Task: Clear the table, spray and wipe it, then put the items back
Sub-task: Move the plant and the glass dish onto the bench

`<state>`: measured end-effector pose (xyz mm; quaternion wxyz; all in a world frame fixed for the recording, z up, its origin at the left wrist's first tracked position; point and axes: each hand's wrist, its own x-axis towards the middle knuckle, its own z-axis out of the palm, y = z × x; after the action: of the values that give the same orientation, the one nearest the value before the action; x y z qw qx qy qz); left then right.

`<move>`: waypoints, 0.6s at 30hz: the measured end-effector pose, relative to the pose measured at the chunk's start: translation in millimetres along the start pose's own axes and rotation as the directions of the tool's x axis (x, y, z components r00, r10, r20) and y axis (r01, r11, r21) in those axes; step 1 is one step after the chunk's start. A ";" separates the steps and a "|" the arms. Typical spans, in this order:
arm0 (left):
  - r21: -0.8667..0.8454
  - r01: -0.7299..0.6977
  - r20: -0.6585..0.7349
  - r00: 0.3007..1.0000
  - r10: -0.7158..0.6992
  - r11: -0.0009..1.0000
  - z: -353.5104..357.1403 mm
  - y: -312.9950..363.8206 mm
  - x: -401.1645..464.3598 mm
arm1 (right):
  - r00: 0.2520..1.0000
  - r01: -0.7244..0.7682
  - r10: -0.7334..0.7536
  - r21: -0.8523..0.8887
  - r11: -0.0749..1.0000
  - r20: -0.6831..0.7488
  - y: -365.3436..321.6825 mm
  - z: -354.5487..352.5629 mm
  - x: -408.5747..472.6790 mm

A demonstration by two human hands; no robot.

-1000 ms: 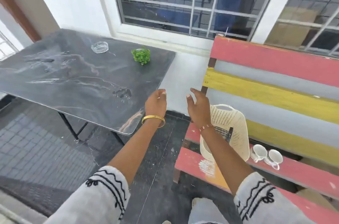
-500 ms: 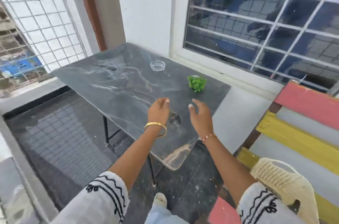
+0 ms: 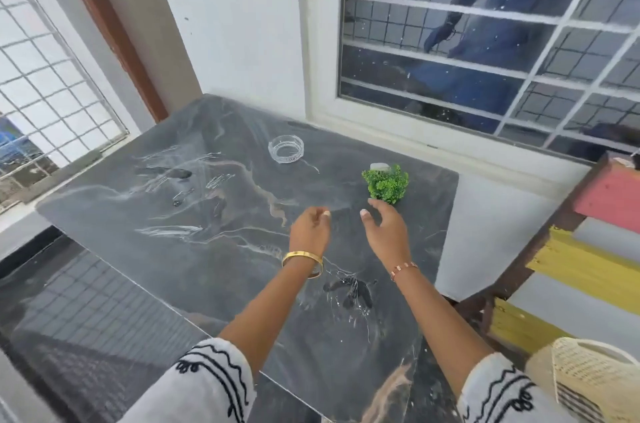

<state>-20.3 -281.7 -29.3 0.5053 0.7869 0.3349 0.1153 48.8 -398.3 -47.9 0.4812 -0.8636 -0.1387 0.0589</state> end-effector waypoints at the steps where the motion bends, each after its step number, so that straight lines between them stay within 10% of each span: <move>1: -0.003 -0.004 0.023 1.000 0.004 1.000 5.4 3.5 10.3 | 1.000 -0.006 0.006 -0.007 1.000 -0.012 1.2 -0.5 9.1; 18: -0.045 -0.040 0.389 0.920 0.054 0.998 52.9 -9.9 157.1 | 0.942 -0.331 0.307 -0.499 0.801 -0.133 31.3 36.8 134.4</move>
<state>120.8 -216.0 -87.1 0.5731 0.7926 0.2066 -0.0254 174.2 -344.1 -89.7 0.2194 -0.9723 0.0091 0.0800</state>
